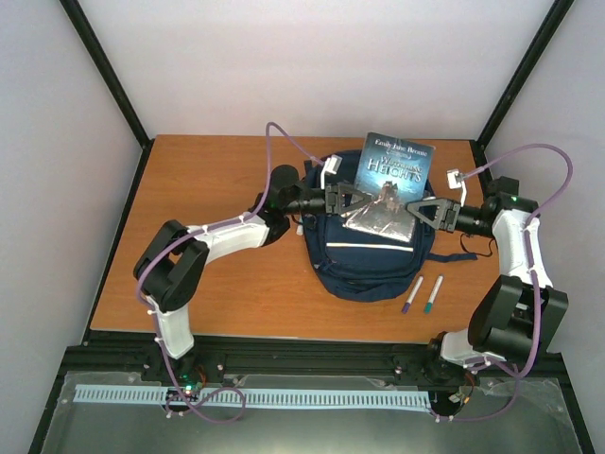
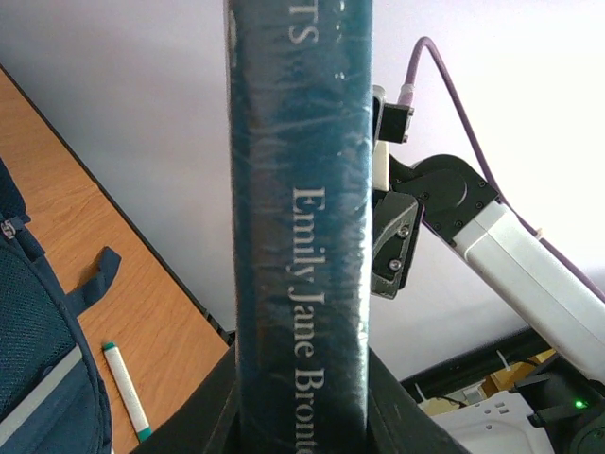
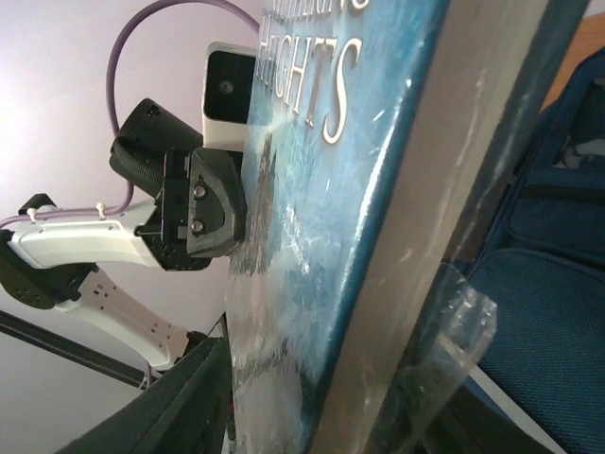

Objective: Pack the student bag
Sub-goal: Place the book in the student bag.

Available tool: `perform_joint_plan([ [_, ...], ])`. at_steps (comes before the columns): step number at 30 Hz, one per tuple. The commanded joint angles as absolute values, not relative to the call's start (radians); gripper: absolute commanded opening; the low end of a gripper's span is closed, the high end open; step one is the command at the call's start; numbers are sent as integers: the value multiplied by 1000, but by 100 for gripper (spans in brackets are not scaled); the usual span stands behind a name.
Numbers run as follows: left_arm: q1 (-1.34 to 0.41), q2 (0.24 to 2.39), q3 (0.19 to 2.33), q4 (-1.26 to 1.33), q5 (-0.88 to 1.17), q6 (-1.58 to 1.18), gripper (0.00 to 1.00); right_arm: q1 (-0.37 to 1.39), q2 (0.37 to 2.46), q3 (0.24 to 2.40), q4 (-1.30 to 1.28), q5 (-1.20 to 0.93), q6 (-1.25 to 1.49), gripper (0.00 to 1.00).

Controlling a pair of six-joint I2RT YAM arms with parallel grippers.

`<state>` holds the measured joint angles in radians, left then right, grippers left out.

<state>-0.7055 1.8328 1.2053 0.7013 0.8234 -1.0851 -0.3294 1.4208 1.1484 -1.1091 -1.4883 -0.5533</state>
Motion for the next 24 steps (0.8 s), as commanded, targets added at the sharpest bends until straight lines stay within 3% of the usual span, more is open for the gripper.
perform_joint_plan([
  [1, -730, 1879, 1254, 840, 762, -1100, 4, -317, 1379, 1147, -1113, -1690, -549, 45],
  [6, -741, 1922, 1277, 933, 783, -1149, 3, -316, 1359, 1149, -1130, -1690, -576, 61],
  [13, -747, 1950, 1322, 887, 790, -1155, 5, -317, 1387, 1166, -1163, -1692, -606, 45],
  [15, -747, 1955, 1336, 841, 792, -1140, 16, -320, 1388, 1169, -1163, -1692, -608, 38],
  [18, -747, 1949, 1344, 752, 784, -1091, 34, -342, 1389, 1173, -1165, -1692, -615, 17],
  [21, -746, 1919, 1330, 627, 753, -1003, 54, -377, 1409, 1191, -1229, -1692, -690, 6],
  [24, -745, 1868, 1307, 436, 694, -877, 67, -429, 1460, 1227, -1368, -1689, -840, 3],
])
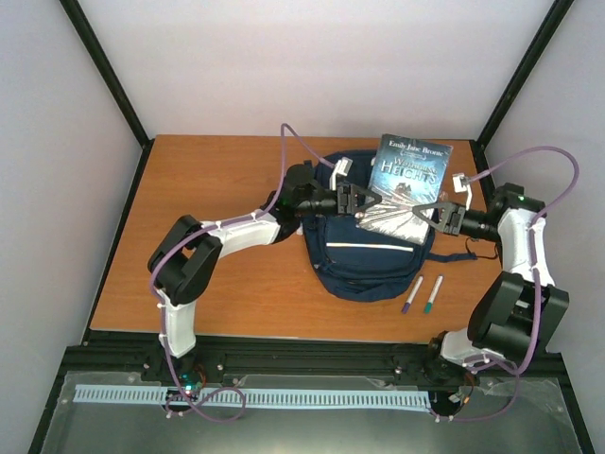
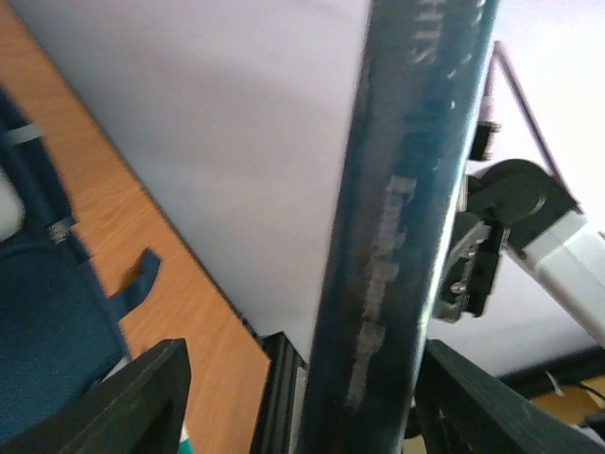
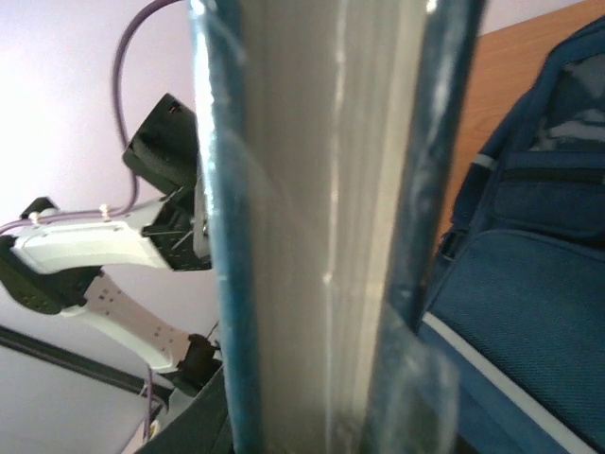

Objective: Pack the student bag
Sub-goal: Place the book in the student bag.

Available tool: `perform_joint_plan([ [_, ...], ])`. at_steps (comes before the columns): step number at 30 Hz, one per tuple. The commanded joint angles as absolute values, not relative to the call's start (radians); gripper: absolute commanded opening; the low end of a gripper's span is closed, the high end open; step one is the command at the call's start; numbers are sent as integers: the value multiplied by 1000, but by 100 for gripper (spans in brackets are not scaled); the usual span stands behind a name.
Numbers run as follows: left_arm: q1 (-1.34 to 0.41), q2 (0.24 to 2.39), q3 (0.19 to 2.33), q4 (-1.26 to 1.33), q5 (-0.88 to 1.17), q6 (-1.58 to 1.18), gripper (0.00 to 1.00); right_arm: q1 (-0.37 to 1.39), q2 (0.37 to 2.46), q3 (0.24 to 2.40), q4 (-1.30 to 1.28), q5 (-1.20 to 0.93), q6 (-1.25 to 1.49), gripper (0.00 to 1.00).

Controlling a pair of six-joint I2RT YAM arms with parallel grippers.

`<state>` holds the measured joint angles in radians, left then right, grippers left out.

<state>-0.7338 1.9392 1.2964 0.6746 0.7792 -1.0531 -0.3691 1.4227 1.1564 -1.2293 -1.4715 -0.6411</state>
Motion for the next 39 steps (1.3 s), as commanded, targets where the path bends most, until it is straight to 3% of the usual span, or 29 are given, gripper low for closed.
perform_joint_plan([
  [1, -745, 1851, 1310, 361, 669, -828, 71, -451, 1478, 1242, -1418, -1688, -896, 3],
  [5, -747, 1781, 1332, 29, 494, -609, 76, -559, 1531, 1245, -1505, -1683, -1039, 3],
  [12, -778, 1757, 1419, -399, 201, -291, 69, -662, 1554, 1212, -1507, -1643, -1075, 3],
  [16, -871, 1751, 1443, -509, 77, -113, 66, -677, 1531, 1212, -1507, -1610, -1057, 3],
  [22, -995, 1782, 1490, -552, 120, 31, 63, -675, 1546, 1328, -1454, -1525, -788, 3],
  [29, -1008, 1743, 1466, -456, 189, 24, 63, -673, 1487, 1423, -1340, -1534, -524, 3],
  [34, -1011, 1757, 1492, -472, 206, 16, 64, -673, 1350, 1353, -825, -1347, -38, 3],
  [39, -1011, 1749, 1462, -433, 214, 27, 64, -630, 1212, 1274, -633, -1081, 32, 3],
])
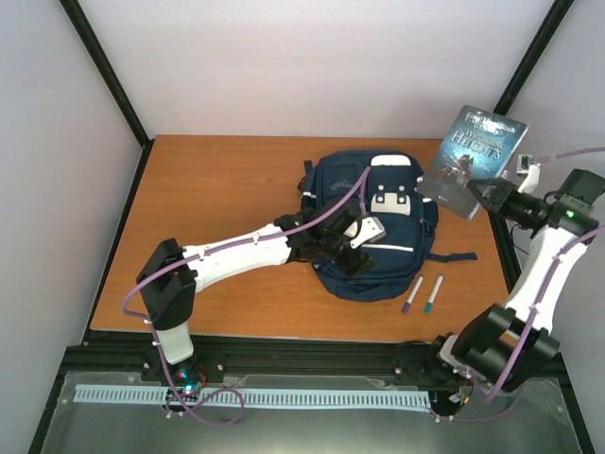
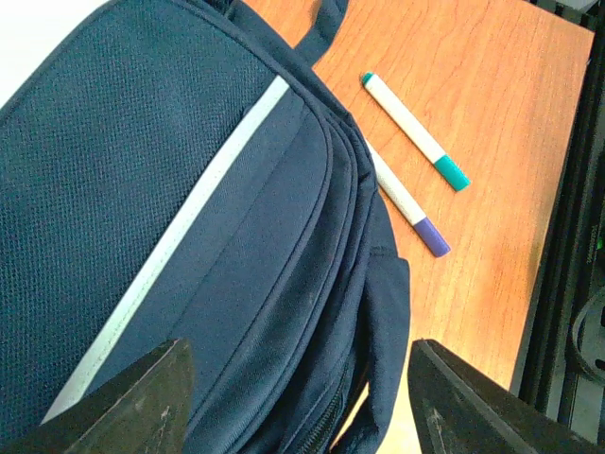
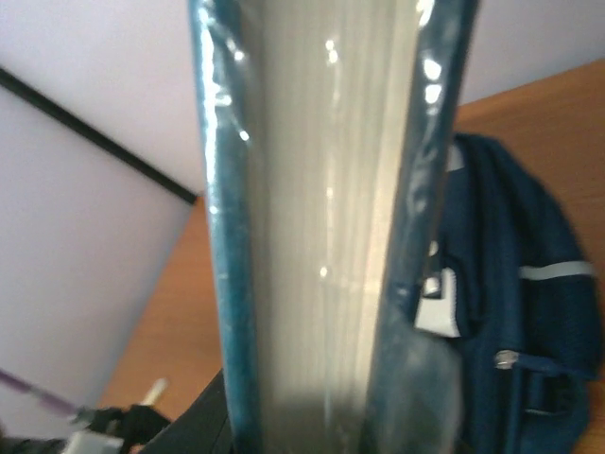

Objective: Pack the student bag
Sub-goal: Place the book in the student bag.

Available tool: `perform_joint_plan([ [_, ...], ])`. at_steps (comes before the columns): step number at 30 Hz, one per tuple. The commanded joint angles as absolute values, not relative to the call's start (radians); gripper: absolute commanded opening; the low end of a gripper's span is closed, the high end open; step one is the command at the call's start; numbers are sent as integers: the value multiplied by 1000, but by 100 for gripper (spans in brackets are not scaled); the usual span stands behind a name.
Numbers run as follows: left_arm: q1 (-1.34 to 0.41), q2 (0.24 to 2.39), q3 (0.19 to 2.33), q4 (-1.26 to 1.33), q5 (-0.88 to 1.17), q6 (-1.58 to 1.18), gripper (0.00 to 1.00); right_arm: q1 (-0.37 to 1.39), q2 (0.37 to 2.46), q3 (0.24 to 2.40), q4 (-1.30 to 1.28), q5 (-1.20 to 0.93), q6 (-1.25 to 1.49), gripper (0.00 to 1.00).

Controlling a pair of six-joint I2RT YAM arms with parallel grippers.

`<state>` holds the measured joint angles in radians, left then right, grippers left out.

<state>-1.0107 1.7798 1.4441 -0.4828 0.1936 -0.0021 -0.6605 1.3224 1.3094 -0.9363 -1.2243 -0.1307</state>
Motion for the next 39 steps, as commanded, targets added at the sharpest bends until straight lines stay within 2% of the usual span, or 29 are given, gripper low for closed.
perform_joint_plan([
  [1, -1011, 1759, 1469, -434, 212, 30, 63, -622, 1169, 1236, -592, -1021, 30, 3],
  [5, -1038, 1841, 1569, -543, 80, 35, 61, -607, 1043, 1044, -458, -824, 2, 3],
  [9, -1076, 1895, 1627, -588, 3, 71, 62, -607, 968, 929, -404, -758, -18, 3],
  [14, -1137, 2027, 1753, -682, -94, 113, 62, -610, 966, 918, -409, -730, -37, 3],
  [20, -1178, 2162, 1868, -760, -198, 144, 58, -612, 1005, 914, -422, -767, -41, 3],
  [27, -1177, 2227, 1899, -771, -198, 150, 56, -615, 1008, 910, -423, -780, -46, 3],
  [34, -1177, 2276, 1966, -813, -169, 169, 42, -623, 1013, 909, -428, -793, -50, 3],
  [39, -1177, 2207, 1894, -772, -126, 175, 40, -627, 1022, 910, -431, -801, -48, 3],
])
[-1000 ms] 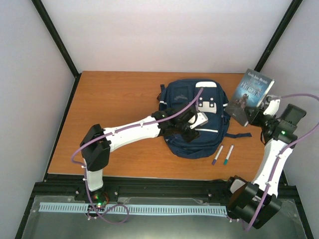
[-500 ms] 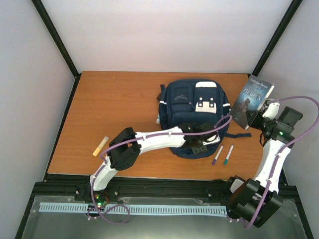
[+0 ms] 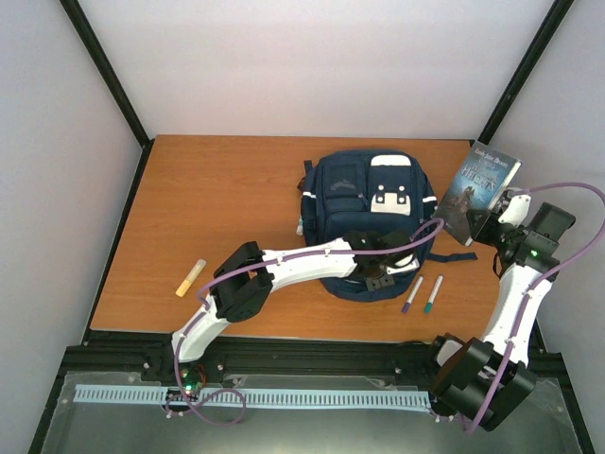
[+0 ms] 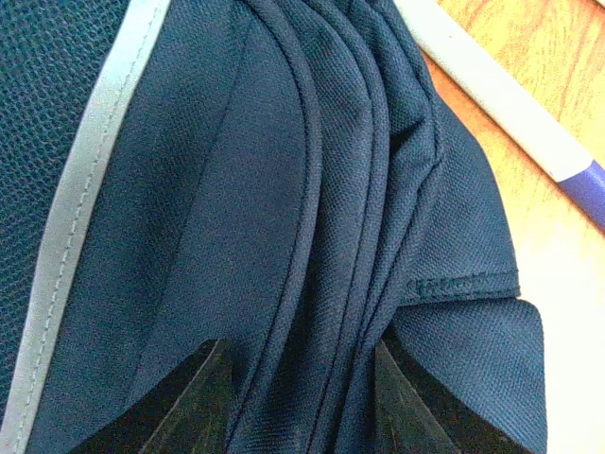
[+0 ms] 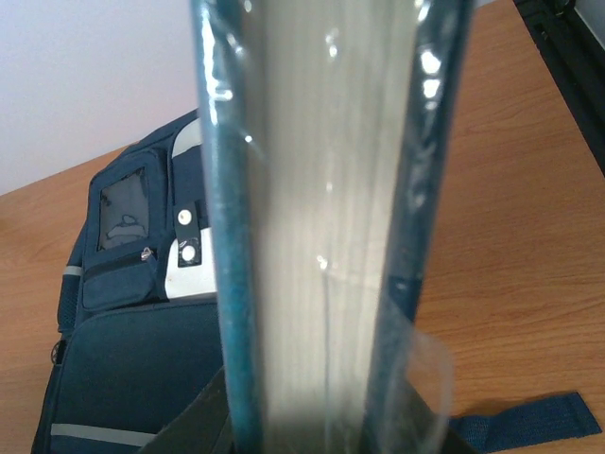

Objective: Pack the student bag
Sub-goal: Place the book in the student bag.

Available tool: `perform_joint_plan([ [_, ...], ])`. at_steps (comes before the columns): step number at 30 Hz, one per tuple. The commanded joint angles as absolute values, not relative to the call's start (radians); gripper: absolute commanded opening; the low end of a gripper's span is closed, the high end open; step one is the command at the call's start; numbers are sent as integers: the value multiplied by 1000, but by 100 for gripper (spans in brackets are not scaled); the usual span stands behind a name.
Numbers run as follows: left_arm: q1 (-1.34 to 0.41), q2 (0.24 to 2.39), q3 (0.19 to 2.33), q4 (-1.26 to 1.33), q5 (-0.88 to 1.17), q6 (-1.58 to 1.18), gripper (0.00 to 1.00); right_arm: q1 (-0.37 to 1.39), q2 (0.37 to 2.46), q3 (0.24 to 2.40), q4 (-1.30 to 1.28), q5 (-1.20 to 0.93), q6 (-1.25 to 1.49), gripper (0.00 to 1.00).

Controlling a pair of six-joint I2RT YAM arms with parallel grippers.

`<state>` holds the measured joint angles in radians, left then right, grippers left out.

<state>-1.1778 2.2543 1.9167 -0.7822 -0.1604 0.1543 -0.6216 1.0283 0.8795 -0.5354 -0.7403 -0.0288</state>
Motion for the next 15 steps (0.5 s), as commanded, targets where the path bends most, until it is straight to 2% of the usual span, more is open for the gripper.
perform_joint_plan([
  [1, -1177, 2193, 1877, -761, -128, 173, 43, -628, 1024, 911, -434, -803, -48, 3],
  [3, -1180, 2163, 1836, -726, -151, 162, 55, -629, 1025, 911, -434, -807, -46, 3],
  [4, -1182, 2148, 1811, -703, -175, 153, 64, -629, 1027, 911, -434, -808, -46, 3],
  [5, -1183, 2135, 1789, -679, -192, 149, 67, -629, 1029, 911, -435, -808, -46, 3],
  [9, -1183, 2108, 1748, -654, -175, 146, 55, -630, 1034, 911, -439, -812, -46, 3],
  [14, -1183, 2136, 1762, -681, -148, 154, 35, -631, 1037, 911, -442, -816, -47, 3],
  [15, -1183, 2141, 1768, -688, -135, 155, 34, -632, 1038, 911, -441, -816, -47, 3],
])
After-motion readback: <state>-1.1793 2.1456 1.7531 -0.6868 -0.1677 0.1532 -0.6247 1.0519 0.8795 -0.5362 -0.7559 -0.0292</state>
